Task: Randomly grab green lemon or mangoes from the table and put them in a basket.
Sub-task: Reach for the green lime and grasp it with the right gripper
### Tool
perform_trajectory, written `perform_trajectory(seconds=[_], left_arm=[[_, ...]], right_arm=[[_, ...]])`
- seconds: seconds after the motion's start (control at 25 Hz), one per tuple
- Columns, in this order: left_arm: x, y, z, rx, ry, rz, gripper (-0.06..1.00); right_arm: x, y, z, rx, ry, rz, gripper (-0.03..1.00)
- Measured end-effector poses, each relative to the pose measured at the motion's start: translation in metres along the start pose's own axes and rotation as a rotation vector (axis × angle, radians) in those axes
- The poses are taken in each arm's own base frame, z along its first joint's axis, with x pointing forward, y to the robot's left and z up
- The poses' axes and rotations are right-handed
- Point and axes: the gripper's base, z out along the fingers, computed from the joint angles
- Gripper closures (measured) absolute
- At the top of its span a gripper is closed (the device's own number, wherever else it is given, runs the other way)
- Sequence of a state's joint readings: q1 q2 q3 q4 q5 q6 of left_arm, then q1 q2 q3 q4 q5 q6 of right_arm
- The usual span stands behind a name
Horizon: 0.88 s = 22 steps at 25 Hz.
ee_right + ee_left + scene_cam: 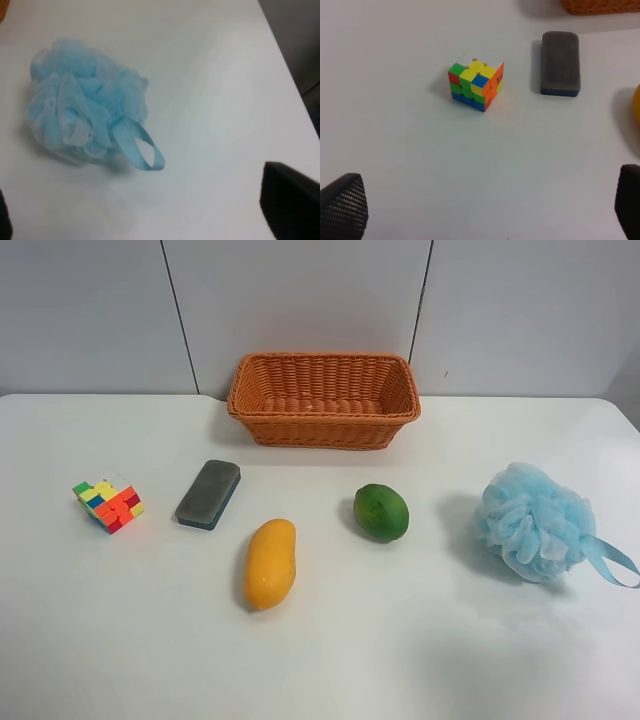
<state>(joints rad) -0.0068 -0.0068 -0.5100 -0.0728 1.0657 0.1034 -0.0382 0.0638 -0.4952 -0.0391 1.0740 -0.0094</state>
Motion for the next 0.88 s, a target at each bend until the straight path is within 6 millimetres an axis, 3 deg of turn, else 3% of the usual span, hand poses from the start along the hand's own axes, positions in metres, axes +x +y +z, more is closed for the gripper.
perform_trajectory(seconds=[0.24,0.48,0.68,0.88], left_arm=[[0.000,0.000,0.000,0.000,0.000,0.000,-0.05],[0.000,0.000,0.000,0.000,0.000,0.000,-0.05],[0.000,0.000,0.000,0.000,0.000,0.000,-0.05],[0.000,0.000,0.000,0.000,0.000,0.000,-0.05]], right_arm=[[-0.052,0.001,0.009,-0.035,0.123,-0.059,-0.03],[-0.103,0.013,0.043,-0.142,0.226,-0.194,-0.03],[-0.131,0.049,0.086,-0.282,0.337,-0.335,-0.03],[-0.142,0.097,0.133,-0.376,0.458,-0.438,-0.03]])
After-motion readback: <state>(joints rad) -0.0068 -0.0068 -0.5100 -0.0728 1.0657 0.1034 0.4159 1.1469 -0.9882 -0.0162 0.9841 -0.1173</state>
